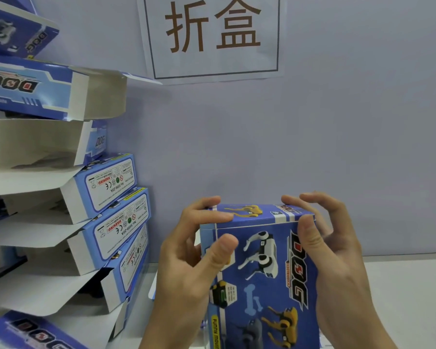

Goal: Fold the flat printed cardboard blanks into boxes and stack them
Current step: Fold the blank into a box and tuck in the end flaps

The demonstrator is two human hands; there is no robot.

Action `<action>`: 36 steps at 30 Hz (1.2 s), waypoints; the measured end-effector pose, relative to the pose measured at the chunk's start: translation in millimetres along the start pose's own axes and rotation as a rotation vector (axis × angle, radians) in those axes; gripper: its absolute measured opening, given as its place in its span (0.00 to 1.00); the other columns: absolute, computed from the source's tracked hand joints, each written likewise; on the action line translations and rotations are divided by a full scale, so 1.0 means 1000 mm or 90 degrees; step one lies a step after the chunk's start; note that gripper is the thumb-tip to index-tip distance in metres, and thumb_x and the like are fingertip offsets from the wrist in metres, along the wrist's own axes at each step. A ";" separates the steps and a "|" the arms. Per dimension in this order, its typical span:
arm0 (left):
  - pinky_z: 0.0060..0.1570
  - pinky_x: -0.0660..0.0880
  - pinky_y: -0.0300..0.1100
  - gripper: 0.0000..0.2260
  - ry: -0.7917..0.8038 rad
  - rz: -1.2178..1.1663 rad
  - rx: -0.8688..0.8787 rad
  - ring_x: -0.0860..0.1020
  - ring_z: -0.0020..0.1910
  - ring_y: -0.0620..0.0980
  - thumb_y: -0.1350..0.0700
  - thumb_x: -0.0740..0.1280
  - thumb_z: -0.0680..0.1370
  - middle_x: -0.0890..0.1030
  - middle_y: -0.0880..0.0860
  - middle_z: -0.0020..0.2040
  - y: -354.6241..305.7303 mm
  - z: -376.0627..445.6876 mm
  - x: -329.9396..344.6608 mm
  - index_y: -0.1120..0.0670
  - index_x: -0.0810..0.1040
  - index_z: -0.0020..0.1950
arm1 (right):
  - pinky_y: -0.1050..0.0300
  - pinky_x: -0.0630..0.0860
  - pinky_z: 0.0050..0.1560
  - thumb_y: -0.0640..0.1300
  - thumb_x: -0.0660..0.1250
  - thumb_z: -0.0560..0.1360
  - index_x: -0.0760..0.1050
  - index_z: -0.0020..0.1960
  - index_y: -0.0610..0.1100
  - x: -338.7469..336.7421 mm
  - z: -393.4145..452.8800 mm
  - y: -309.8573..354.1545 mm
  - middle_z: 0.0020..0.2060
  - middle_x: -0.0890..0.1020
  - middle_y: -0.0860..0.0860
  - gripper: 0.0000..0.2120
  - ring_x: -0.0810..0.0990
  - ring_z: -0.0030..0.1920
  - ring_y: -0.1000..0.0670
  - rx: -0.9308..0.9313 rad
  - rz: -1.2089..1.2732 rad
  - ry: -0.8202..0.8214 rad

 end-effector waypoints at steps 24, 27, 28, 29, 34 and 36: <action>0.40 0.83 0.47 0.03 -0.032 0.062 0.006 0.79 0.62 0.47 0.48 0.72 0.73 0.78 0.39 0.63 0.002 -0.001 0.003 0.40 0.81 0.44 | 0.52 0.83 0.34 0.52 0.67 0.68 0.82 0.43 0.52 0.003 -0.003 0.002 0.59 0.80 0.56 0.07 0.82 0.58 0.44 -0.036 -0.068 -0.009; 0.39 0.83 0.47 0.03 -0.033 0.033 -0.004 0.80 0.61 0.49 0.49 0.74 0.72 0.80 0.42 0.62 0.003 0.000 -0.003 0.44 0.81 0.42 | 0.53 0.83 0.34 0.54 0.67 0.66 0.82 0.39 0.54 0.007 -0.003 0.000 0.59 0.79 0.55 0.07 0.82 0.59 0.43 -0.029 -0.080 -0.006; 0.40 0.83 0.48 0.05 -0.041 0.049 -0.001 0.80 0.61 0.49 0.46 0.75 0.72 0.79 0.42 0.62 0.002 0.000 -0.005 0.43 0.81 0.43 | 0.53 0.83 0.34 0.54 0.67 0.66 0.82 0.40 0.54 0.009 -0.003 0.000 0.59 0.79 0.56 0.07 0.81 0.60 0.44 -0.029 -0.083 -0.005; 0.43 0.83 0.51 0.07 -0.045 0.067 0.001 0.79 0.62 0.49 0.43 0.76 0.72 0.79 0.41 0.63 0.001 -0.001 -0.006 0.42 0.81 0.43 | 0.53 0.83 0.35 0.54 0.67 0.67 0.82 0.40 0.55 0.010 -0.003 0.000 0.60 0.79 0.56 0.07 0.81 0.60 0.45 -0.033 -0.085 -0.005; 0.36 0.81 0.36 0.25 -0.034 0.087 -0.027 0.84 0.46 0.40 0.47 0.78 0.64 0.83 0.35 0.51 0.002 0.000 -0.003 0.39 0.77 0.60 | 0.35 0.77 0.58 0.59 0.65 0.73 0.79 0.56 0.64 0.012 -0.005 -0.002 0.62 0.80 0.54 0.13 0.79 0.64 0.44 -0.061 -0.204 0.009; 0.33 0.80 0.36 0.25 -0.063 0.078 -0.039 0.86 0.42 0.44 0.47 0.77 0.62 0.85 0.41 0.47 0.007 0.002 -0.009 0.41 0.78 0.58 | 0.37 0.76 0.61 0.59 0.67 0.71 0.76 0.60 0.66 0.011 -0.005 -0.003 0.62 0.80 0.56 0.17 0.78 0.65 0.48 -0.068 -0.234 -0.007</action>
Point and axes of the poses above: each hand's wrist, its own z-axis towards the middle knuckle, its own x-axis out of the palm, y = z × x, the point moved 6 cm from there along z, towards the middle knuckle
